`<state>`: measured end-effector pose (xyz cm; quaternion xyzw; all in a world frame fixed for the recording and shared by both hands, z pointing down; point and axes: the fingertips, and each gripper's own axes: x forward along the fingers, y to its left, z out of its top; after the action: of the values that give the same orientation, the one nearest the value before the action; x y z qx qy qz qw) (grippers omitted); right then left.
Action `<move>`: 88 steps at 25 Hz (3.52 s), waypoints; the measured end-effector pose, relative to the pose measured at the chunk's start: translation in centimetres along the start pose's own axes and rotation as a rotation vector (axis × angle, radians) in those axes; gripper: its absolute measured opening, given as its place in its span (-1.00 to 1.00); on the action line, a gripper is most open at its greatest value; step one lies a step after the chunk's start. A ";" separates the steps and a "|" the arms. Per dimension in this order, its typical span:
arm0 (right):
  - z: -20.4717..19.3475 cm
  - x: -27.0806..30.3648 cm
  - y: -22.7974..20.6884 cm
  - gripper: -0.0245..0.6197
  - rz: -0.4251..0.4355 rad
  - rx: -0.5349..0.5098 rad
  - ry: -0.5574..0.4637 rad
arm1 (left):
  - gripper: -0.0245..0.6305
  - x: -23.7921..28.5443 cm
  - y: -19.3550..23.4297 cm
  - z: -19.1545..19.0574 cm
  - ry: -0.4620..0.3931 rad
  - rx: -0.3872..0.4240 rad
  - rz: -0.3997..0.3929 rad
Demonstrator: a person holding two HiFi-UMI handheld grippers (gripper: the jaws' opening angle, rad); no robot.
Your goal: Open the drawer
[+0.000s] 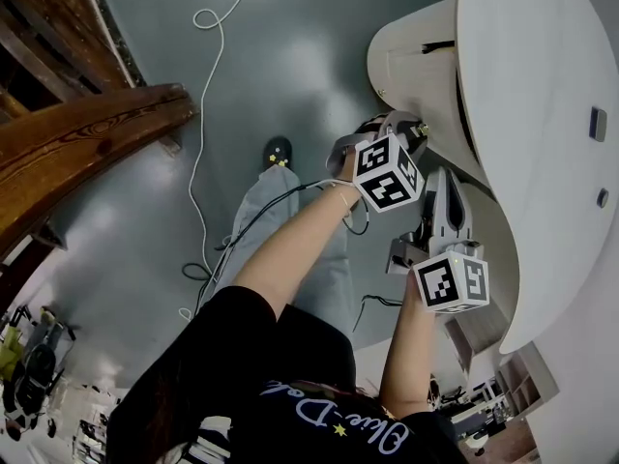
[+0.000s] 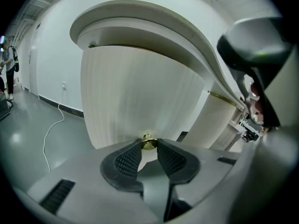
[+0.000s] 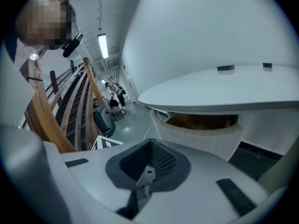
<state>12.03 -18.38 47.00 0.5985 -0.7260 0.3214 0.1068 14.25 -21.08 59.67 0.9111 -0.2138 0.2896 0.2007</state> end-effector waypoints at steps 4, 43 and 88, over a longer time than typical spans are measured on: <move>0.2 0.3 0.4 -0.93 -0.017 0.015 -0.018 | -0.62 -0.2 -0.1 -0.3 0.006 0.003 -0.022; -0.2 -3.9 -0.1 -0.93 -0.100 0.092 -0.073 | -0.63 -2.6 -0.9 -2.2 0.029 -0.008 -0.018; -2.0 -7.1 1.6 -0.93 -0.073 0.068 -0.074 | -0.63 -6.0 -1.8 -5.6 0.031 -0.045 0.029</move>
<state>11.90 -11.39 44.12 0.6394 -0.6958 0.3194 0.0711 8.30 -15.20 59.73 0.8985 -0.2304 0.3019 0.2200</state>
